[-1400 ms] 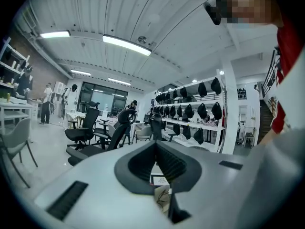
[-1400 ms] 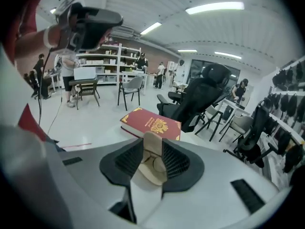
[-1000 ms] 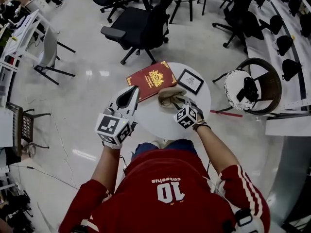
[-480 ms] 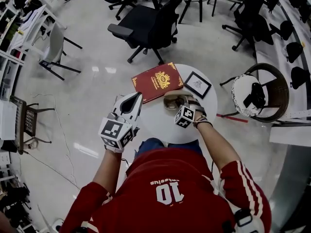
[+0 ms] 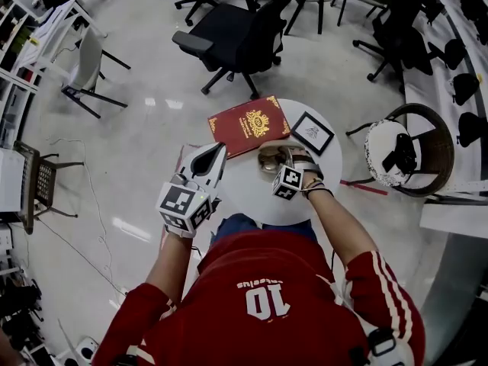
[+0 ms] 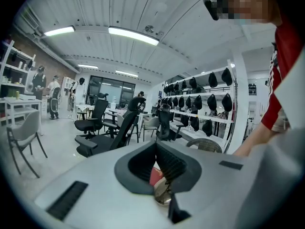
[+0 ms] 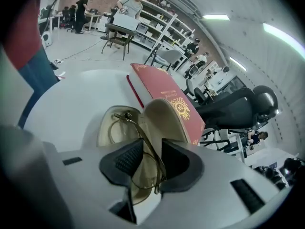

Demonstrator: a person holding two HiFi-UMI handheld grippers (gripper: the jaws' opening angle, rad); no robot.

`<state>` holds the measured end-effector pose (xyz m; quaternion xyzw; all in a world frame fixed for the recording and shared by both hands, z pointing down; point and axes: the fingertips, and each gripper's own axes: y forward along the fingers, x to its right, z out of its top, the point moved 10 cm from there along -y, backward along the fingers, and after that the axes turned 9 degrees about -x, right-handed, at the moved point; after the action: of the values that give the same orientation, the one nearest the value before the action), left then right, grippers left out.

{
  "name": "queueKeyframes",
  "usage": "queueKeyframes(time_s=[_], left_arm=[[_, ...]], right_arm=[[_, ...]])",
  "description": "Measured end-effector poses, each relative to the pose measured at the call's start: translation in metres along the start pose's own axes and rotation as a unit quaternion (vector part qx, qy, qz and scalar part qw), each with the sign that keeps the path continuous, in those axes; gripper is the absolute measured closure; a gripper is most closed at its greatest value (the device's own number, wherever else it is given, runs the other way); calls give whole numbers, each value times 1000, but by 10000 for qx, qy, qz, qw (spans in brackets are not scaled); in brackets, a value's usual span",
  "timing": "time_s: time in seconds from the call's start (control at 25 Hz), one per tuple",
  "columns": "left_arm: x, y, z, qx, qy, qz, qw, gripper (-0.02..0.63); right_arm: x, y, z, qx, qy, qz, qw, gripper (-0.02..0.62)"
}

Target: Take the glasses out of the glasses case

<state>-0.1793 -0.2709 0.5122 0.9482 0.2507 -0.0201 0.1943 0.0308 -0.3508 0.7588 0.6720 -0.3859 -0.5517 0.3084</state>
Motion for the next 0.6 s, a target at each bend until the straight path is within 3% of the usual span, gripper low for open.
queueKeyframes(time_s=[0.16,0.36,0.6], left_arm=[[0,1,-1,-19,-14,-16,10000,597],[-4,2,2,-1,0,-8,10000,597],[-8,0,6,33,-38,-52,10000,597]], right_arm=[[-2,5,-3,-128,-155,-32,9998,482],[-2,5,-3,-172,-365,-87,9991,562],[-2,-3,-1,-161,-351,61,9992,566]])
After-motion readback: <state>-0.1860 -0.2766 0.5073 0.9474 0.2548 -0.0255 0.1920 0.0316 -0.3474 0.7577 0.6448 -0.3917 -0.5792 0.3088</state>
